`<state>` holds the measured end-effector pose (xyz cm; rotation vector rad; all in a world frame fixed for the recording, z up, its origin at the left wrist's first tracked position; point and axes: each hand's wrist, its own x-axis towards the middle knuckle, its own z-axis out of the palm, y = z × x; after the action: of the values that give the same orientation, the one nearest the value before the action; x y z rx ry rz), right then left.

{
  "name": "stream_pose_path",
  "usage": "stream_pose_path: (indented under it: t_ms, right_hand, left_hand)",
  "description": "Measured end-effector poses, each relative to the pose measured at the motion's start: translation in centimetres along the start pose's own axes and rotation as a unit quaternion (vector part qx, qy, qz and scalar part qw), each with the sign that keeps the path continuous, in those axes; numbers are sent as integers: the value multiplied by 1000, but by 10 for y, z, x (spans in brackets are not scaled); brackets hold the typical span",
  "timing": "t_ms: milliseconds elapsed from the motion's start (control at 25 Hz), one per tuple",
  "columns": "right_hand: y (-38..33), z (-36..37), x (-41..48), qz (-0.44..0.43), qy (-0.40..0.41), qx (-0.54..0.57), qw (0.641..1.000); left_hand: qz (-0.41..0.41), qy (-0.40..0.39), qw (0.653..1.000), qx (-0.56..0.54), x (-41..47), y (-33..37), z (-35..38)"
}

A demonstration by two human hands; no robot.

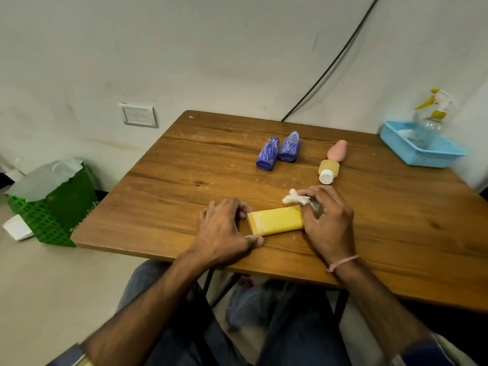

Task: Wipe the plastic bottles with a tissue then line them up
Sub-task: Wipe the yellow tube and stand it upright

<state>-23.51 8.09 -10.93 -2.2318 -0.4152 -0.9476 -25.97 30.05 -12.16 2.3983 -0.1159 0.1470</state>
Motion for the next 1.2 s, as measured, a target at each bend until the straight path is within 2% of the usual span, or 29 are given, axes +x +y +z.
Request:
stream_pose_path:
  t_ms: [80,160,240,320,440,600,680,760,840,920,1040,1200]
  right_hand:
    - [-5,-1,4,-18,-40,-31,999]
    - [-10,-1,15,-25,-137,-44,989]
    - [-20,5,23,-18,-243,-74,967]
    - [-30,11,25,0,-292,-120,949]
    - [-42,8,19,4,-298,-154,942]
    - [-55,-19,3,-47,-343,-135,928]
    - [-59,-34,-6,-36,-360,-124,924]
    - [-59,-46,1,37,-325,-88,941]
    - [-56,-42,17,82,-242,-73,964]
    - [-53,-25,27,47,-221,-110,968]
    - [-55,-2,19,-19,-304,-163,938]
    - [-56,-19,-11,-62,-314,-158,934]
  left_hand:
    - [16,-13,1000,-5,3,11,10]
    - [20,-22,1000,-7,5,19,15]
    - [16,-26,999,-11,7,23,17]
    - [8,-15,1000,-18,7,25,19]
    - [-2,4,1000,-16,4,27,21]
    - [8,12,1000,-27,4,30,21]
    - [14,10,999,-29,3,28,21]
    - [14,9,999,-31,3,29,19]
    - [9,3,999,-30,3,29,18]
    - [8,2,1000,-29,3,28,17]
    - [13,12,1000,-14,1,25,20]
    - [23,25,999,-5,1,26,20]
